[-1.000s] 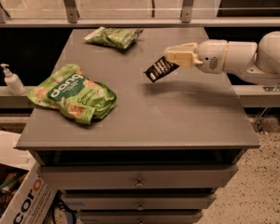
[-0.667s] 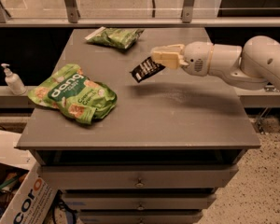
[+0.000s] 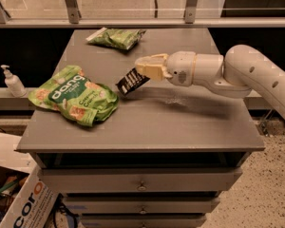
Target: Move rxbar chocolate near green rice chip bag
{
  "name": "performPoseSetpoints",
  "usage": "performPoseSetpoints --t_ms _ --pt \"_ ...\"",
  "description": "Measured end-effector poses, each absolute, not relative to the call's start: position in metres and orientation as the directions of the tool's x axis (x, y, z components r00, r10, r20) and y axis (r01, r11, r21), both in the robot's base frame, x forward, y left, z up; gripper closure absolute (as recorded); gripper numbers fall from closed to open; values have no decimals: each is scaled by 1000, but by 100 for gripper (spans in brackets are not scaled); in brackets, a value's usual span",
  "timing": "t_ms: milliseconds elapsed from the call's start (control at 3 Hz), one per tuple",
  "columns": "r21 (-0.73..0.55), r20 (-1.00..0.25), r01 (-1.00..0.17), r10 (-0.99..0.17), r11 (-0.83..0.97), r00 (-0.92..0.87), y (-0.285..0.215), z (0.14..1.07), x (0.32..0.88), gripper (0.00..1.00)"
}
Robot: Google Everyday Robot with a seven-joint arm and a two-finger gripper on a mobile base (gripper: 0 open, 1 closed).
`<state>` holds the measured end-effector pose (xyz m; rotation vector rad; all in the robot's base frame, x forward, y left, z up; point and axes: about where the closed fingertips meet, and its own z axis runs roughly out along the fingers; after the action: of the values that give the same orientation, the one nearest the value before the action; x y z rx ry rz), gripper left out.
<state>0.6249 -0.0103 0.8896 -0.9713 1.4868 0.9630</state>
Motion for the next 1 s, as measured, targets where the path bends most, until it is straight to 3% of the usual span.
performPoseSetpoints --t_ms 667,1000 --pt "34 -989 -948 -126 317 -78 2 864 606 100" --pt "47 -985 -951 -142 304 -94 8 856 597 81"
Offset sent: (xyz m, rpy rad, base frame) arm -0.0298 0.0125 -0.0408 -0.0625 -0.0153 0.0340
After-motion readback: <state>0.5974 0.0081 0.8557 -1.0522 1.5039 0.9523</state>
